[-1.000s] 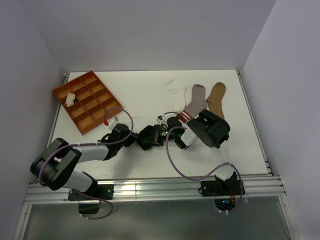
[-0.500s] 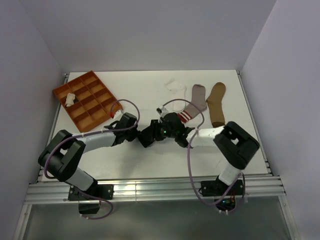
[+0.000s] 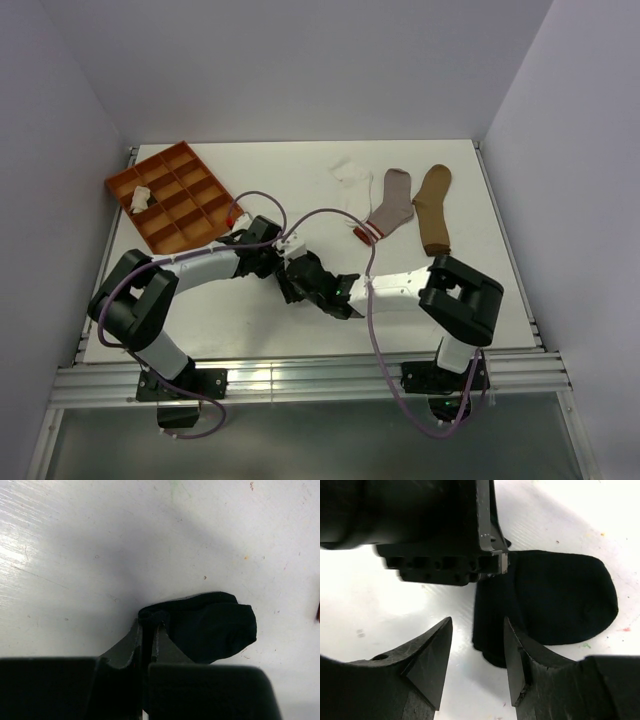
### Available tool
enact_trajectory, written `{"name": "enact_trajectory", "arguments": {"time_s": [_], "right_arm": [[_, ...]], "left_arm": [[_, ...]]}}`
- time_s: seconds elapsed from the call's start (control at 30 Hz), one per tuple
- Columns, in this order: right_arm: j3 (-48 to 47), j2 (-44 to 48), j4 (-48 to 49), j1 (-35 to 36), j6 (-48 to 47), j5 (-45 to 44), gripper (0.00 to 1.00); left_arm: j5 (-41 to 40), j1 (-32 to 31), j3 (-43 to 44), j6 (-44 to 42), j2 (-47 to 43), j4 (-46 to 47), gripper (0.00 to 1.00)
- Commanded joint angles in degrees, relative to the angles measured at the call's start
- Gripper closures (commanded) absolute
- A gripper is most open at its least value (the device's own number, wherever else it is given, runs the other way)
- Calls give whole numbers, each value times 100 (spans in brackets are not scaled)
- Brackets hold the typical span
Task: Roll the socks
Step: Roll the sock at the center of the board.
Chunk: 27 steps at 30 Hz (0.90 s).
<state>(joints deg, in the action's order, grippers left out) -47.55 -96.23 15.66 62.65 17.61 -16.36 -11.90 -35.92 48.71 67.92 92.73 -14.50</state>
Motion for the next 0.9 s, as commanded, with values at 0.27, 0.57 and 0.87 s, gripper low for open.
{"name": "enact_trajectory", "arguments": {"time_s": [0.27,0.57,0.87], "right_arm": [[-632,-835,-555,89,-170,-456,46],[-879,-1364,-1065,72,-12,-377,46],[-888,-1478,-1302,-236,24,341,85]], "left_arm": [[82,15,-160,-235,114,-721,100],[153,15,-292,-227,-140,-598,100],[206,24,-415,-209,-352,-335,100]]}}
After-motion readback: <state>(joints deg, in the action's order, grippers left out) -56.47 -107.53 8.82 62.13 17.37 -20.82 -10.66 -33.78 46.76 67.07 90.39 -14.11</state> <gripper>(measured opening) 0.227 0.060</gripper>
